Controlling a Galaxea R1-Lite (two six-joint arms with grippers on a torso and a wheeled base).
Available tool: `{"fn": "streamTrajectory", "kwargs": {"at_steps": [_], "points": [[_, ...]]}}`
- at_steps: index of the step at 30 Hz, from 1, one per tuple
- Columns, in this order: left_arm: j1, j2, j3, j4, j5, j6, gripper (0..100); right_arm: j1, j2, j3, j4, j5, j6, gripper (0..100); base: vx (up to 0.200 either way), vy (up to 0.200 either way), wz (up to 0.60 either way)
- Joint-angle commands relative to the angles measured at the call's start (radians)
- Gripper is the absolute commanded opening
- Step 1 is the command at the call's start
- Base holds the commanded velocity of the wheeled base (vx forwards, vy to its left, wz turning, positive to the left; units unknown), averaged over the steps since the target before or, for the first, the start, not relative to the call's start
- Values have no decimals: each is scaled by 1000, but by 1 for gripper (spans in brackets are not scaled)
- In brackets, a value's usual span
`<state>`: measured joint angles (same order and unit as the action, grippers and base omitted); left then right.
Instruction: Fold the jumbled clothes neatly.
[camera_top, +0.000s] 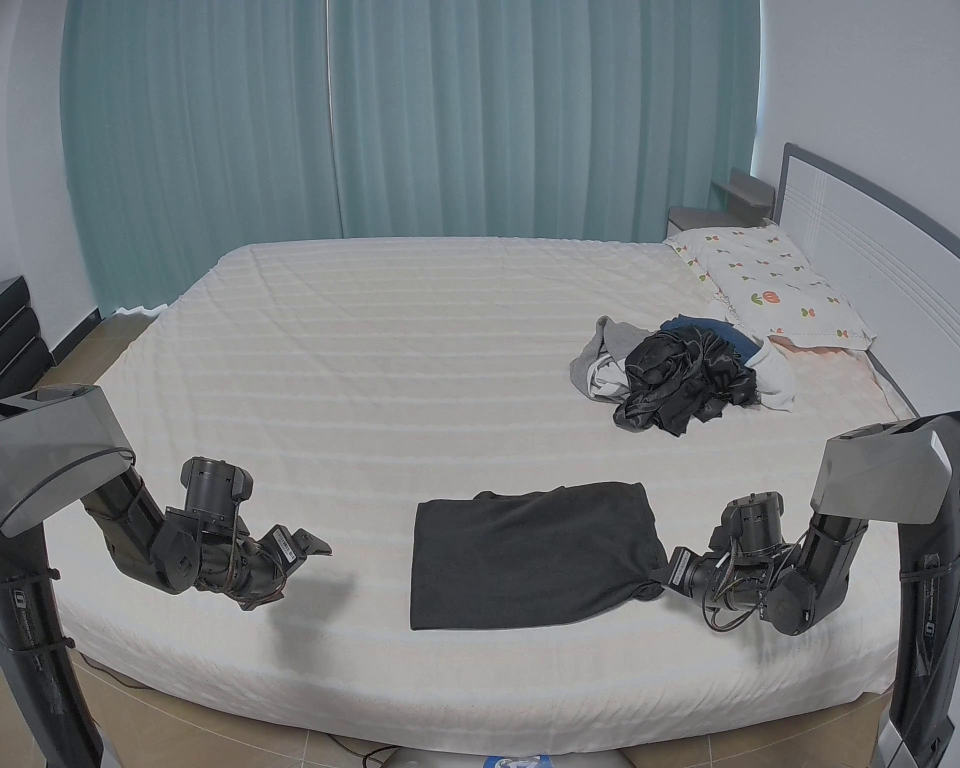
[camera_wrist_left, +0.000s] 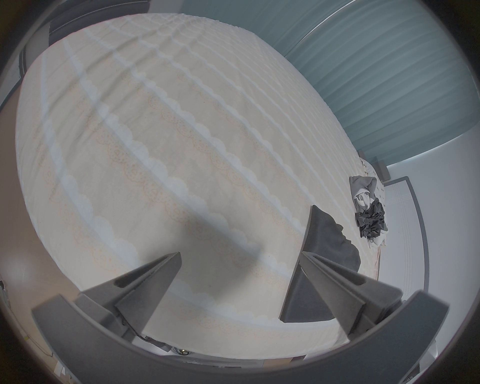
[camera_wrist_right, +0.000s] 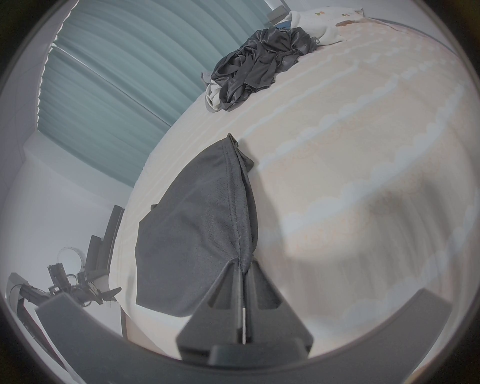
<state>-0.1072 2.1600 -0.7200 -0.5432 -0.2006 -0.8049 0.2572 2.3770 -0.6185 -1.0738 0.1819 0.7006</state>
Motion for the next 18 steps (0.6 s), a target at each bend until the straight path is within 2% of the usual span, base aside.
{"fn": "streamTrajectory", "kwargs": {"at_steps": [1,11,12,18], "points": [[0,1,1,0,0,0,100,-4,-19,34,-3,-2,-12,0,0,0,0],[0,1,1,-1,1,1,100,-32,-9,46,-5,-2,-61,0,0,0,0],[0,1,2,-1,1,1,100,-30,-7,48,-5,-1,-63,100,0,0,0],[0,1,4,-1,1,1,100,-24,-28,60,-8,1,-73,100,0,0,0]]}}
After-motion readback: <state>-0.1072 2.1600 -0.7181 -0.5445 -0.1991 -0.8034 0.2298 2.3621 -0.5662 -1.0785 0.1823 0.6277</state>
